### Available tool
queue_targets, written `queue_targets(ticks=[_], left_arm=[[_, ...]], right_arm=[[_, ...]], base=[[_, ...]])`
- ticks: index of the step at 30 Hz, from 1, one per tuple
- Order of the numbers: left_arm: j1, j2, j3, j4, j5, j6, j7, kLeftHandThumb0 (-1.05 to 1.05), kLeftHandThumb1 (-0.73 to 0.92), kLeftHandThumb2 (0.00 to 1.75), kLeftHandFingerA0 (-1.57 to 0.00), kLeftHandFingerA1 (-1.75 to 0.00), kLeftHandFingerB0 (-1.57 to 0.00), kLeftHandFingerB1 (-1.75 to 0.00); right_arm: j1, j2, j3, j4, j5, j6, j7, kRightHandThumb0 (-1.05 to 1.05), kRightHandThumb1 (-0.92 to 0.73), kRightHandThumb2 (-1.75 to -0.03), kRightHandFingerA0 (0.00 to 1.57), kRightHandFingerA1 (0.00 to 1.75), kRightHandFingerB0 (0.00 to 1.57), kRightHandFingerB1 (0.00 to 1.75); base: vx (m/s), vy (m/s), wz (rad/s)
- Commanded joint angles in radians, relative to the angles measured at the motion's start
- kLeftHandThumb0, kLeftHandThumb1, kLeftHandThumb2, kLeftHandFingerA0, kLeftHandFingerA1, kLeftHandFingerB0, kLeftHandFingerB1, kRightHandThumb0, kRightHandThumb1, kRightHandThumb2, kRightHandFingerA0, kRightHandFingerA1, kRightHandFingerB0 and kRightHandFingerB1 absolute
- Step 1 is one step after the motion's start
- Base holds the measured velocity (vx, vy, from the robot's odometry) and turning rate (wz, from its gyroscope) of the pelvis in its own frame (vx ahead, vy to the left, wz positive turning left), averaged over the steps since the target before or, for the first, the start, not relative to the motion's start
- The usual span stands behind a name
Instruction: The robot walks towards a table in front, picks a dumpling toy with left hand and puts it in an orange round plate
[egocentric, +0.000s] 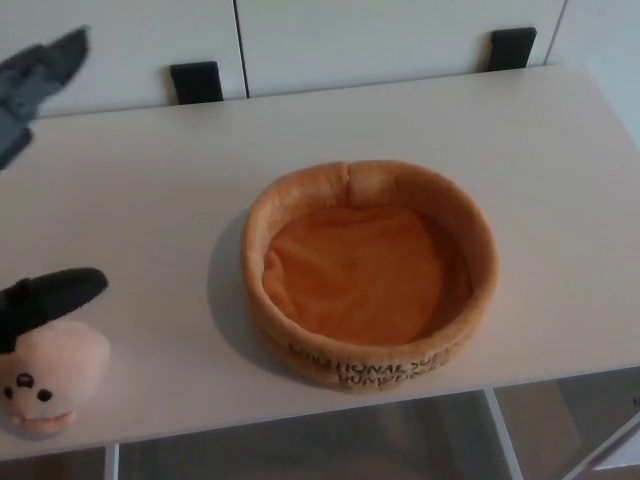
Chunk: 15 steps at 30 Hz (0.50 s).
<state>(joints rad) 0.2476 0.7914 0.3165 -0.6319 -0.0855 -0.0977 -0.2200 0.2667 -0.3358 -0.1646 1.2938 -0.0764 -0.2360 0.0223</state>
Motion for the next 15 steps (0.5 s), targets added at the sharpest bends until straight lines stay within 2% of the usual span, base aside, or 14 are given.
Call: queue_targets(ticks=[1, 2, 3, 4, 7, 8, 10, 13, 14, 15], left_arm=[[-0.063, 0.067, -0.100, 0.043, 0.188, 0.172, -0.072, -0.38, 0.33, 0.70, 0.00, -0.31, 0.00, -0.08], [-0.065, 0.067, -0.101, 0.043, 0.189, 0.174, -0.072, -0.38, 0.33, 0.70, 0.00, -0.31, 0.00, -0.08], [-0.078, 0.112, -0.134, 0.082, 0.200, 0.190, -0.122, -0.55, 0.31, 0.68, 0.00, -0.29, 0.00, 0.00], [-0.082, 0.140, -0.151, 0.097, 0.207, 0.209, -0.155, -0.55, 0.34, 0.70, 0.00, -0.29, 0.00, 0.00], [-0.083, 0.157, -0.160, 0.094, 0.209, 0.233, -0.171, -0.55, 0.34, 0.70, 0.00, -0.29, 0.00, 0.00], [-0.066, 0.192, -0.155, 0.087, 0.202, 0.260, -0.213, -0.56, 0.30, 0.55, 0.00, -0.12, 0.00, -0.01], [-0.037, 0.253, -0.142, 0.073, 0.192, 0.305, -0.288, -0.64, 0.28, 0.56, 0.00, -0.13, 0.00, -0.01], [-0.031, 0.271, -0.133, 0.065, 0.188, 0.322, -0.307, -0.64, 0.28, 0.56, 0.00, -0.13, 0.00, -0.01], [-0.013, 0.294, -0.106, 0.059, 0.187, 0.341, -0.333, -0.82, 0.29, 0.64, 0.00, -0.04, 0.00, 0.00], [0.001, 0.311, -0.086, 0.054, 0.186, 0.355, -0.353, -0.82, 0.29, 0.64, 0.00, -0.04, 0.00, 0.00]], right_arm=[[-0.003, -0.027, -0.011, -0.002, 0.015, -0.001, 0.001, -0.21, -0.60, -0.57, 0.90, 0.72, 0.49, 0.45], [-0.003, -0.027, -0.011, -0.003, 0.015, -0.001, 0.001, -0.21, -0.60, -0.57, 0.90, 0.72, 0.49, 0.45], [0.002, -0.027, -0.003, -0.013, 0.008, -0.002, -0.002, -0.24, -0.61, -0.58, 0.90, 0.70, 0.50, 0.45], [0.002, -0.028, 0.002, -0.016, 0.003, 0.000, -0.003, -0.25, -0.61, -0.58, 0.95, 0.72, 0.49, 0.44], [0.000, -0.030, 0.005, -0.014, 0.001, 0.004, -0.002, -0.25, -0.61, -0.58, 0.95, 0.72, 0.49, 0.44], [0.000, -0.029, -0.002, -0.015, 0.009, 0.004, 0.000, -0.23, -0.60, -0.58, 0.90, 0.71, 0.49, 0.45], [-0.001, -0.028, -0.012, -0.019, 0.021, 0.002, 0.003, -0.23, -0.60, -0.57, 0.90, 0.71, 0.49, 0.46], [-0.001, -0.029, -0.014, -0.022, 0.022, 0.000, 0.003, -0.23, -0.60, -0.57, 0.90, 0.71, 0.49, 0.46], [0.000, -0.030, -0.010, -0.024, 0.017, 0.003, 0.001, -0.23, -0.60, -0.58, 0.92, 0.71, 0.50, 0.46], [0.001, -0.031, -0.007, -0.026, 0.014, 0.005, -0.001, -0.23, -0.60, -0.58, 0.92, 0.71, 0.50, 0.46]], base=[[0.00, 0.000, 0.00], [0.00, 0.000, 0.00], [0.00, 0.000, 0.00], [0.00, 0.000, 0.00], [0.00, 0.000, 0.00], [0.00, 0.000, 0.00], [0.00, 0.000, 0.00], [0.00, 0.000, 0.00], [0.00, 0.000, 0.00], [0.00, 0.000, 0.00]])
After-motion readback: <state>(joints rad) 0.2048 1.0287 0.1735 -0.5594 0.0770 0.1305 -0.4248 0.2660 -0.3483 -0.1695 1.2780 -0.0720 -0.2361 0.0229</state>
